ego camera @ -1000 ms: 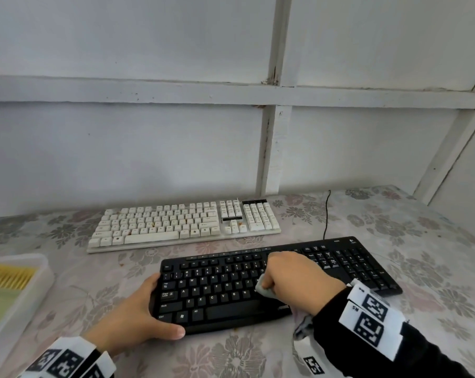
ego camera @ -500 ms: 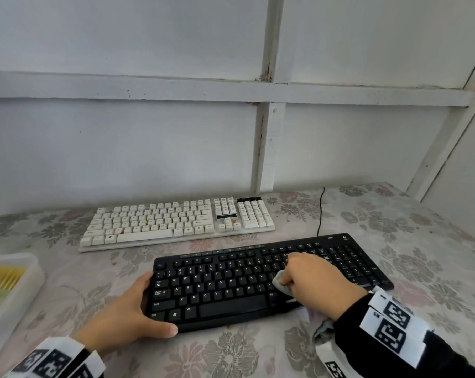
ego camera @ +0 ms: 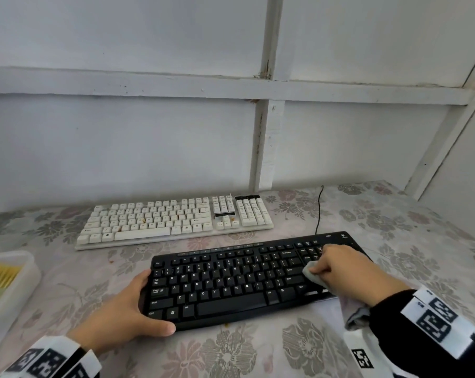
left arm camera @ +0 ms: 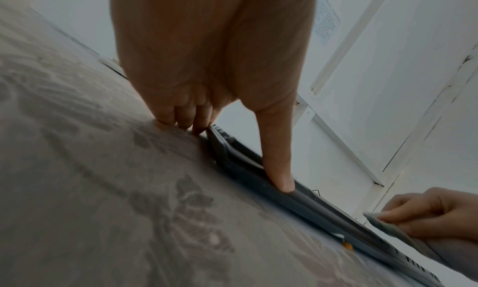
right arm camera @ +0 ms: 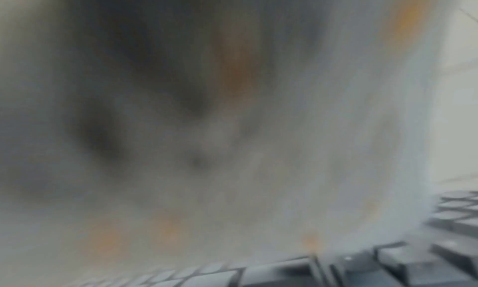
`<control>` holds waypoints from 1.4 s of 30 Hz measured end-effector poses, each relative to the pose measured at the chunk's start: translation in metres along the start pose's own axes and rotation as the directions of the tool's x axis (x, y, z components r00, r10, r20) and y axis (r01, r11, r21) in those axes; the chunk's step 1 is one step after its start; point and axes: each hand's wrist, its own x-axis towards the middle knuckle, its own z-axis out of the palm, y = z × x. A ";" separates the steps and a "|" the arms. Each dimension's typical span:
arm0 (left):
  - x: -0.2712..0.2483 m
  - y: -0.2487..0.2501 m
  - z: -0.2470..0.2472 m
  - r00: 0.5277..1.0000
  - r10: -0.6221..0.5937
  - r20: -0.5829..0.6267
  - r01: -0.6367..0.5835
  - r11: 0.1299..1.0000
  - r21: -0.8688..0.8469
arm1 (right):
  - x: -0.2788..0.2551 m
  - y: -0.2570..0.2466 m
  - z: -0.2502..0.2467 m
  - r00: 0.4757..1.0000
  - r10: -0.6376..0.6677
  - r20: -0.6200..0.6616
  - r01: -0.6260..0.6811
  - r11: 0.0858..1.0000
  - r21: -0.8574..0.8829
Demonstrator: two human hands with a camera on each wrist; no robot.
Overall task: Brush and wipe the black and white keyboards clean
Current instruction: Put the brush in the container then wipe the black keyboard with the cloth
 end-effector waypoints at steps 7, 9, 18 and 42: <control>0.001 0.000 0.001 1.000 0.021 0.009 -0.020 0.998 -0.057 | -0.002 -0.022 0.011 0.982 -0.189 0.024 0.186 0.978 0.094; 0.000 0.001 0.001 1.000 0.018 0.007 -0.017 0.998 -0.055 | -0.002 -0.010 0.016 0.991 -0.133 0.028 0.131 0.990 0.042; 0.003 -0.002 -0.001 1.000 0.021 0.002 -0.020 0.999 -0.049 | -0.002 0.024 0.002 1.000 0.025 0.002 -0.025 0.999 -0.042; 0.009 -0.014 -0.003 1.000 0.002 -0.017 -0.002 1.000 -0.013 | -0.019 0.070 0.012 0.999 0.040 0.029 -0.045 0.982 0.183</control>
